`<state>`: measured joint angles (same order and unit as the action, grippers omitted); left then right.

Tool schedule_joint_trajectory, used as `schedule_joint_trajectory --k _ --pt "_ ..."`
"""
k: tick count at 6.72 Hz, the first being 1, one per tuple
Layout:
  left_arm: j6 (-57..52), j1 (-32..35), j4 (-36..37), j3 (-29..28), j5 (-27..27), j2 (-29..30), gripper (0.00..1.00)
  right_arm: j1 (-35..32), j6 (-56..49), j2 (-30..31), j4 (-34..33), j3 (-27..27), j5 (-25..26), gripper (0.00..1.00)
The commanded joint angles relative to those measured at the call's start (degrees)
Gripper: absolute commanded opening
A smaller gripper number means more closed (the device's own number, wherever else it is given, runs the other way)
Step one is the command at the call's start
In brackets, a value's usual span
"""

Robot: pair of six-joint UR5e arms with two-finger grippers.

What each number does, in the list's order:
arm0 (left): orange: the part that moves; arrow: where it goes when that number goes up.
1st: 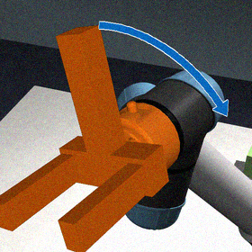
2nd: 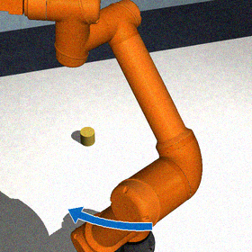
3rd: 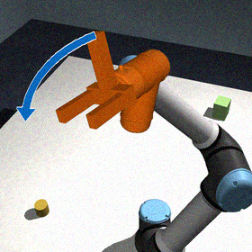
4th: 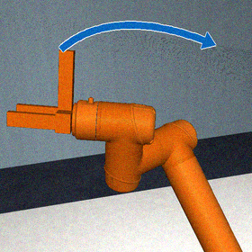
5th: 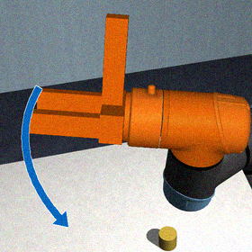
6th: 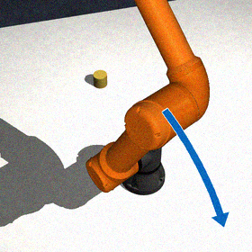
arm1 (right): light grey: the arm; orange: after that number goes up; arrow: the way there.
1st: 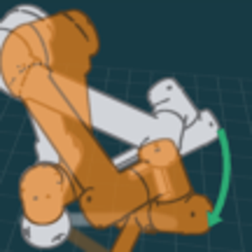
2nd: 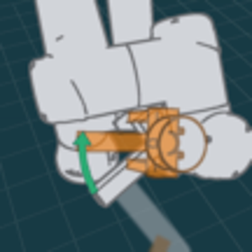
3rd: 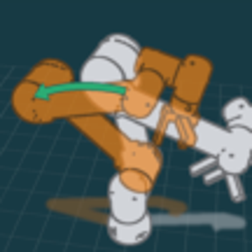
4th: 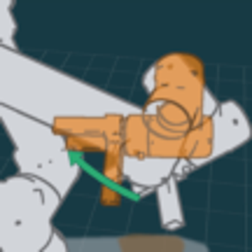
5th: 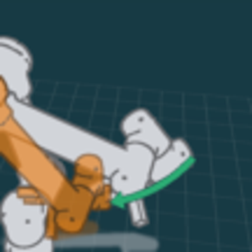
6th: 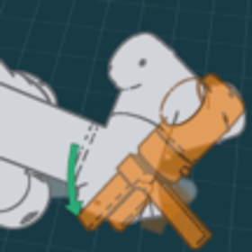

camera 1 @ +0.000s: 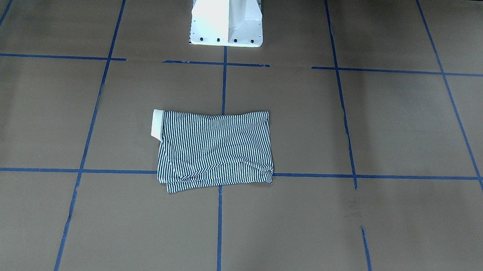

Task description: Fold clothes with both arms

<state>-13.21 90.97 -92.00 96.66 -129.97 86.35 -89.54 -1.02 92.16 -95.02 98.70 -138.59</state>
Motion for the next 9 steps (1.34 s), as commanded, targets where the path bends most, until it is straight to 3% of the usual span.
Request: schedule_joint_trajectory --k 1,3,6,9 --pt "0.2 0.0 0.24 -0.24 -0.02 -0.13 1.0 -2.02 -0.56 0.99 0.36 -3.23 0.86 1.0" --pt "5.02 0.0 0.24 0.02 0.07 0.05 1.0 -4.32 -0.64 2.4 0.54 -3.96 1.22 1.0" --pt "5.12 0.0 0.15 0.02 0.07 0.05 1.0 -4.41 -3.1 1.19 0.63 -2.73 6.58 1.0" --pt "8.02 0.0 0.15 -0.06 -0.28 0.05 1.0 -4.32 -2.23 1.18 0.46 -2.72 4.66 1.0"
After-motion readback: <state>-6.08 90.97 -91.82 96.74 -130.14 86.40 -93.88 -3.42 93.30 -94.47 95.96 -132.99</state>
